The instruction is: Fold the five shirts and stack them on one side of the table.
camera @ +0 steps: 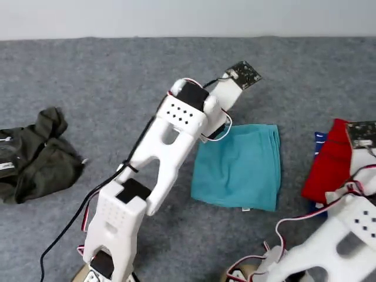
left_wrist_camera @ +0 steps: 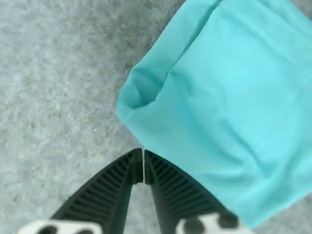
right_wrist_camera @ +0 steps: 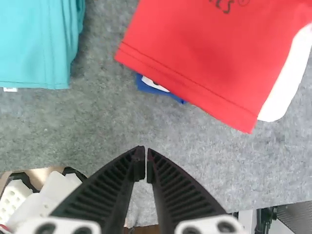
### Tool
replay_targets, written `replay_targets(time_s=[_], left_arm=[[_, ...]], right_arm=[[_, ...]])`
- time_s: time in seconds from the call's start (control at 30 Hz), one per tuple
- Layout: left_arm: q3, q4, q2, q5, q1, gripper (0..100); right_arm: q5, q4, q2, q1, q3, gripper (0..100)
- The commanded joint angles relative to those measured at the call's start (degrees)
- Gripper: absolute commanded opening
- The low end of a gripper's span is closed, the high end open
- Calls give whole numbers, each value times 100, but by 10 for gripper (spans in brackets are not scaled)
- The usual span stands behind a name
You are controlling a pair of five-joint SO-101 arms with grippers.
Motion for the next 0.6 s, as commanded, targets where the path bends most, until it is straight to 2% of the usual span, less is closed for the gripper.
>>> replay_targets(time_s=[0.0,0.23,0.47,0.57], left_arm=[[-136,-352,70,35,35,15],[-127,-765,818,0,-281,15],[-136,-721,1398,-9,-1222,15],[-145,-536,1398,-9,-1336,15]], right_arm=[[-88,207,-66,-110,-35,14],[-62,207,-84,-84,-35,13],[-62,207,-101,-84,-35,13],[-62,207,-101,-84,-35,13]])
